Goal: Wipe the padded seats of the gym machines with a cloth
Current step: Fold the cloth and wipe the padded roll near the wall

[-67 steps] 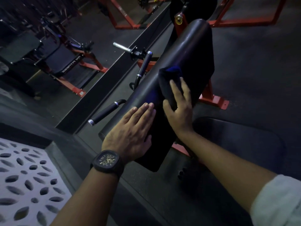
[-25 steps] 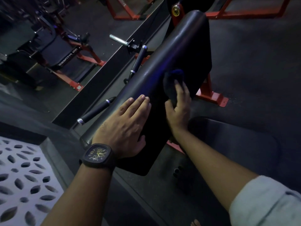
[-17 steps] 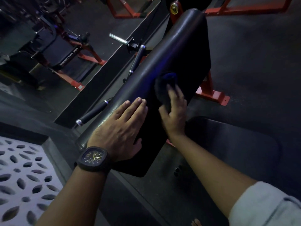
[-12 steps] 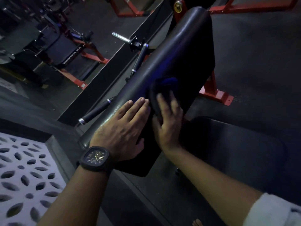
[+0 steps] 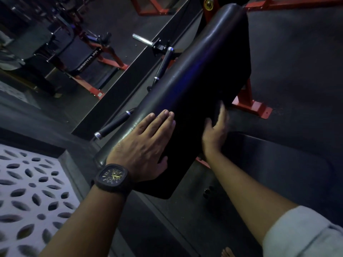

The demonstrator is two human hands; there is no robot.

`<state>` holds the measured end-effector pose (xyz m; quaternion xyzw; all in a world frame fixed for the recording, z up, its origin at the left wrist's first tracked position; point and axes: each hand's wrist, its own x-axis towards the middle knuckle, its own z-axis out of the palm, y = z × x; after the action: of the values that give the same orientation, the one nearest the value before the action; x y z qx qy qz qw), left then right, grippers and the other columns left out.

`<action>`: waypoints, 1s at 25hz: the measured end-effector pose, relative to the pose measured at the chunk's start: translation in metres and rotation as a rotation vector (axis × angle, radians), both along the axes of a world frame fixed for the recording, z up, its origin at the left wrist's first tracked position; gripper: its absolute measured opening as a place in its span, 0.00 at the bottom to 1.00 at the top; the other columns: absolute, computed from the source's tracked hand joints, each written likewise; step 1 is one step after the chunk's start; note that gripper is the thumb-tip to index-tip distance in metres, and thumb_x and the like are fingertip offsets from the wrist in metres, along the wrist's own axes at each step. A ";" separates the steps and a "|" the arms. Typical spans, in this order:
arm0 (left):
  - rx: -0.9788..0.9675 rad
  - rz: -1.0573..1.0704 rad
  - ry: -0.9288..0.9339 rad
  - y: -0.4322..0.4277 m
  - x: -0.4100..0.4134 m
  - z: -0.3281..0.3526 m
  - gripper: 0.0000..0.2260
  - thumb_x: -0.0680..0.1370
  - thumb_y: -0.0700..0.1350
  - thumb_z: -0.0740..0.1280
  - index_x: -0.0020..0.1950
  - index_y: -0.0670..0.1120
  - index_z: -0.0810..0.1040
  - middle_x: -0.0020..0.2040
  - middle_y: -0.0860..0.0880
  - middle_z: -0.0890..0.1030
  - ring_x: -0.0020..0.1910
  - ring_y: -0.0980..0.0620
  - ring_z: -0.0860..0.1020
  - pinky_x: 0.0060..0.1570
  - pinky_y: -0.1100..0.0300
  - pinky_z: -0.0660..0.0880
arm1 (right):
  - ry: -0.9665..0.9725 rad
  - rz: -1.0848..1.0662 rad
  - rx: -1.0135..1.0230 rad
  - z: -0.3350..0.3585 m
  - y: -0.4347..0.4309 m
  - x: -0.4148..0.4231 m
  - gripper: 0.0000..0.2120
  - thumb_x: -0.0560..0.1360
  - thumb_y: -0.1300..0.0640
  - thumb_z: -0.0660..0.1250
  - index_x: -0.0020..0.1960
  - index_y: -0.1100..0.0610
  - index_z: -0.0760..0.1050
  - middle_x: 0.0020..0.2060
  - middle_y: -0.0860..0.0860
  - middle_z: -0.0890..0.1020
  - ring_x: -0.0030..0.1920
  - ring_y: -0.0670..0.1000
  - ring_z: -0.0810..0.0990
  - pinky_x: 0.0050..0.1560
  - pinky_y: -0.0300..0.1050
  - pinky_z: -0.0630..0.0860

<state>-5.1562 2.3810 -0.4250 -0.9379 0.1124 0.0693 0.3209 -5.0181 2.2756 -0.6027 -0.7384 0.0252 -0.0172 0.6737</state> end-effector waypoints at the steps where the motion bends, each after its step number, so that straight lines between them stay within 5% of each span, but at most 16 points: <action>1: 0.002 0.002 0.004 -0.001 -0.001 0.001 0.40 0.75 0.58 0.58 0.80 0.35 0.59 0.81 0.37 0.57 0.82 0.40 0.54 0.80 0.45 0.51 | 0.159 -0.033 0.008 0.005 0.003 -0.006 0.31 0.76 0.60 0.66 0.78 0.52 0.64 0.77 0.60 0.64 0.75 0.60 0.65 0.75 0.47 0.58; 5: 0.001 -0.009 -0.011 -0.001 0.000 0.000 0.39 0.75 0.58 0.58 0.80 0.35 0.60 0.81 0.37 0.58 0.81 0.40 0.55 0.80 0.44 0.52 | -0.333 0.169 -0.099 -0.007 -0.008 -0.029 0.33 0.73 0.59 0.65 0.78 0.52 0.63 0.76 0.62 0.65 0.73 0.57 0.64 0.70 0.35 0.55; 9: 0.011 0.000 -0.002 0.000 0.000 0.000 0.40 0.74 0.57 0.60 0.80 0.35 0.59 0.81 0.37 0.57 0.81 0.40 0.55 0.80 0.44 0.52 | 0.425 -0.143 0.147 -0.003 0.005 -0.002 0.29 0.80 0.62 0.65 0.79 0.53 0.62 0.76 0.58 0.65 0.73 0.58 0.69 0.69 0.38 0.61; 13: -0.001 -0.010 -0.012 0.000 0.001 0.000 0.40 0.74 0.58 0.59 0.80 0.35 0.59 0.81 0.37 0.57 0.81 0.40 0.54 0.80 0.45 0.50 | -0.144 0.097 -0.021 -0.013 -0.001 -0.052 0.32 0.75 0.61 0.66 0.78 0.54 0.64 0.75 0.60 0.66 0.72 0.51 0.65 0.72 0.41 0.59; 17: 0.001 0.001 -0.006 -0.001 -0.001 -0.001 0.40 0.74 0.57 0.58 0.80 0.35 0.60 0.81 0.38 0.57 0.81 0.41 0.55 0.80 0.45 0.50 | 0.406 -0.157 0.153 -0.019 0.005 -0.016 0.30 0.79 0.65 0.66 0.78 0.55 0.63 0.76 0.59 0.65 0.74 0.55 0.67 0.69 0.38 0.61; 21: -0.003 0.002 -0.018 -0.001 0.000 0.000 0.39 0.74 0.57 0.57 0.80 0.35 0.60 0.81 0.38 0.57 0.81 0.41 0.55 0.80 0.45 0.49 | 0.086 0.040 0.068 -0.018 -0.005 -0.039 0.33 0.78 0.65 0.67 0.79 0.50 0.63 0.77 0.54 0.64 0.72 0.48 0.65 0.69 0.35 0.60; 24: 0.009 0.006 -0.013 -0.002 -0.001 0.001 0.39 0.74 0.57 0.57 0.80 0.35 0.59 0.81 0.38 0.57 0.81 0.41 0.55 0.80 0.44 0.49 | 0.578 -0.144 0.280 -0.022 -0.001 0.004 0.29 0.80 0.60 0.67 0.78 0.49 0.64 0.73 0.55 0.71 0.71 0.54 0.72 0.71 0.41 0.66; 25: 0.015 0.008 -0.008 -0.002 -0.001 0.001 0.39 0.74 0.57 0.57 0.80 0.35 0.59 0.81 0.38 0.57 0.81 0.41 0.55 0.80 0.44 0.49 | 0.604 -0.140 0.252 -0.008 0.002 0.001 0.29 0.80 0.59 0.66 0.79 0.49 0.64 0.73 0.54 0.70 0.71 0.54 0.72 0.72 0.44 0.66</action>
<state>-5.1572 2.3788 -0.4243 -0.9362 0.1068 0.0676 0.3278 -5.0171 2.2778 -0.6109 -0.6177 0.2765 0.1594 0.7188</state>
